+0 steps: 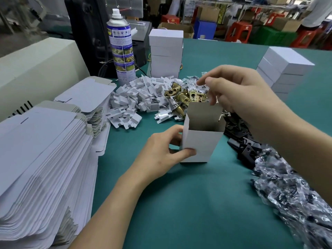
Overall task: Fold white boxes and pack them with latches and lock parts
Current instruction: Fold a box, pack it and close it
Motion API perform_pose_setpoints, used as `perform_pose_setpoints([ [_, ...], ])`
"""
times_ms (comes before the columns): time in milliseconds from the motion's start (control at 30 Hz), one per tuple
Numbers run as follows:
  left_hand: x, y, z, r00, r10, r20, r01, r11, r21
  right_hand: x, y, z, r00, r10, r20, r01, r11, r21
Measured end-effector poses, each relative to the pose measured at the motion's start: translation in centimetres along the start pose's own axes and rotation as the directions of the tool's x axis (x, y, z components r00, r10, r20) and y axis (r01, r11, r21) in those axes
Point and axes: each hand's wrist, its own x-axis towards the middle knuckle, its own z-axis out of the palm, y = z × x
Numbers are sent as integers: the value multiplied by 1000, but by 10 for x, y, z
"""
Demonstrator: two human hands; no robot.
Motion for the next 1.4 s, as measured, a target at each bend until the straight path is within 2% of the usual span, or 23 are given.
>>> perform_pose_setpoints([
  [67,0,1,0,1000,3,-4,-3,1000,3,3,-5,-1,994,112,13,-113,981,157],
  [167,0,1,0,1000,3,0,-3,1000,5,4,-10,-6,979,199,49,-205,935,290],
  [367,-1,2,0,1000,-8,-3,8,1000,15,-9,-16,-18,982,57,178,-138,864,484],
  [533,0,2,-1,1000,-18,0,18,1000,23,-15,-5,-17,964,-31,263,-97,883,459],
  [633,0,2,-1,1000,-17,-2,17,999,28,-20,4,-15,969,-51,242,-89,840,535],
  [733,0,1,0,1000,-18,-2,18,1000,16,-35,16,2,984,-84,160,-38,768,639],
  [867,-1,4,0,1000,-10,-7,10,1000,6,-92,62,50,996,-76,-48,90,875,476],
  [967,-1,4,1,1000,-11,-9,11,1000,2,-117,95,73,983,7,-182,80,881,467],
  [1033,-1,3,1,1000,-7,-16,7,1000,7,-119,107,74,977,56,-206,32,916,399],
  [1100,-1,3,2,1000,-1,-20,1,1000,10,-118,110,70,986,56,-156,-4,950,313],
  [1167,-1,3,2,1000,1,-22,0,1000,11,-117,110,61,1000,-4,-24,7,991,132],
  [1267,-1,2,2,1000,3,-19,-3,1000,9,-116,108,45,984,-31,174,46,995,-86],
  [1333,-1,1,2,1000,5,-20,-4,1000,10,-114,109,33,967,-71,243,133,958,-252],
  [1400,-1,1,2,1000,4,-22,-4,1000,12,-109,113,24,933,-86,349,242,867,-436],
])
